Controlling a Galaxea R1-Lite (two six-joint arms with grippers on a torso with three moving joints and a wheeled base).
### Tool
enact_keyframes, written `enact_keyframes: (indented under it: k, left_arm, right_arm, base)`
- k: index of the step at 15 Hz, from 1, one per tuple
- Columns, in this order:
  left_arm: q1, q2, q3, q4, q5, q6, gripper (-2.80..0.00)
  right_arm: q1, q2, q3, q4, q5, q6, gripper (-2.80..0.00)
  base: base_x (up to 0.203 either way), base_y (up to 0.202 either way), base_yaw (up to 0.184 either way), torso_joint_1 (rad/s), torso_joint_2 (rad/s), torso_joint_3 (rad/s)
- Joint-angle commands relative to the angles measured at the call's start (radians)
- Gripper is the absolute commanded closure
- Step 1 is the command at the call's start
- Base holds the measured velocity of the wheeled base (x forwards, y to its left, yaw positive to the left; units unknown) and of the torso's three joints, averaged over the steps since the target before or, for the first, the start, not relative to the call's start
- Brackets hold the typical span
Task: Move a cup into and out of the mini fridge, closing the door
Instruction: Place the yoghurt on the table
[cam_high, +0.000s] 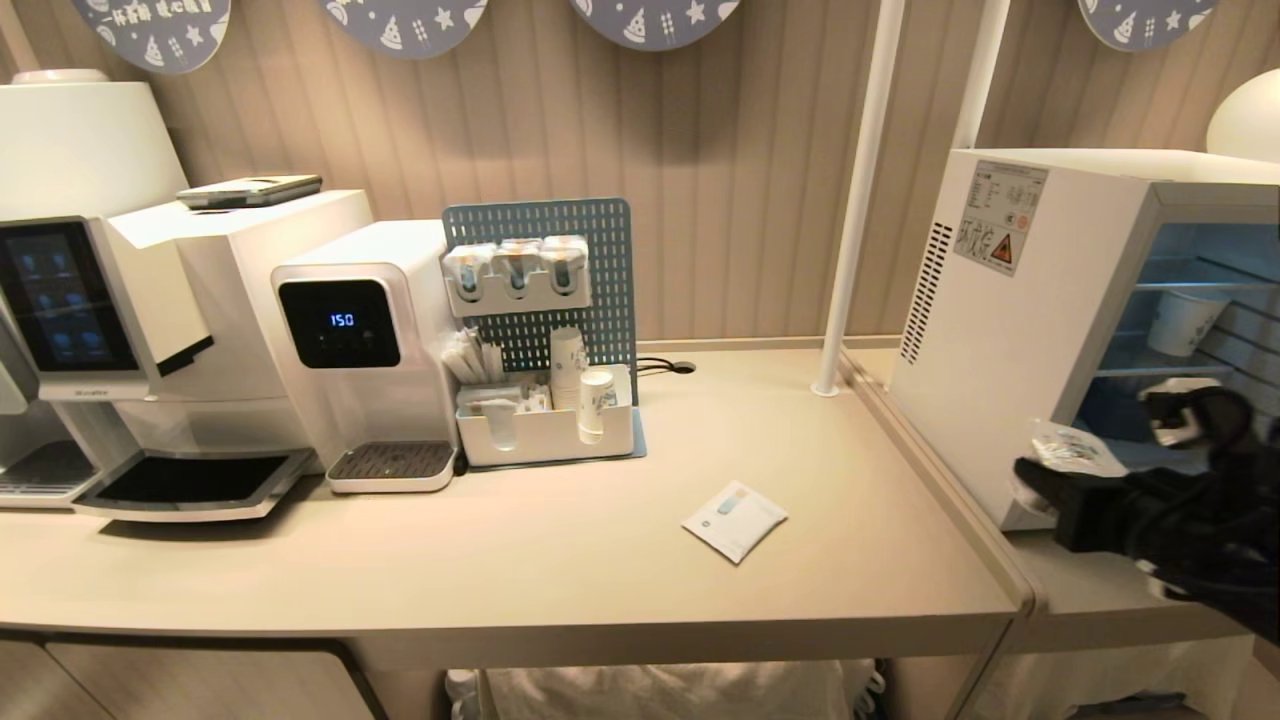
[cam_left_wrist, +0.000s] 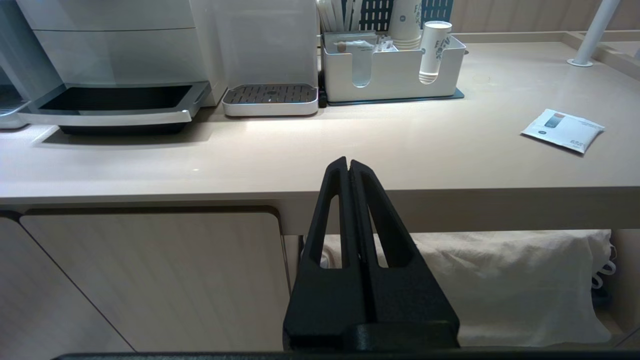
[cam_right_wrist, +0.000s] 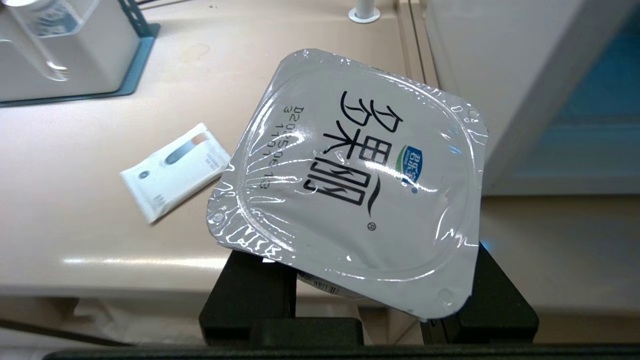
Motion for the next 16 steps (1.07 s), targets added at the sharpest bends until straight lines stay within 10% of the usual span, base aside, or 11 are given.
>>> enact_keyframes:
  k: [1, 8, 16]
  left_arm:
    - [0.000, 0.001, 0.001, -0.001, 0.000, 0.000, 0.00]
    - [0.000, 0.001, 0.001, -0.001, 0.000, 0.000, 0.00]
    - [0.000, 0.001, 0.000, -0.001, 0.000, 0.000, 0.00]
  right_arm:
    - [0.022, 0.413, -0.038, -0.236, -0.022, -0.002, 0.00]
    - [0.057, 0.931, -0.537, -0.346, -0.123, -0.111, 0.00]
    - [0.040, 0.968, -0.597, -0.238, -0.136, -0.108, 0.00]
  base:
    - [0.000, 0.000, 0.000, 0.000, 0.00, 0.000]
    - [0.000, 0.000, 0.000, 0.000, 0.00, 0.000]
    - [0.000, 0.000, 0.000, 0.000, 0.00, 0.000]
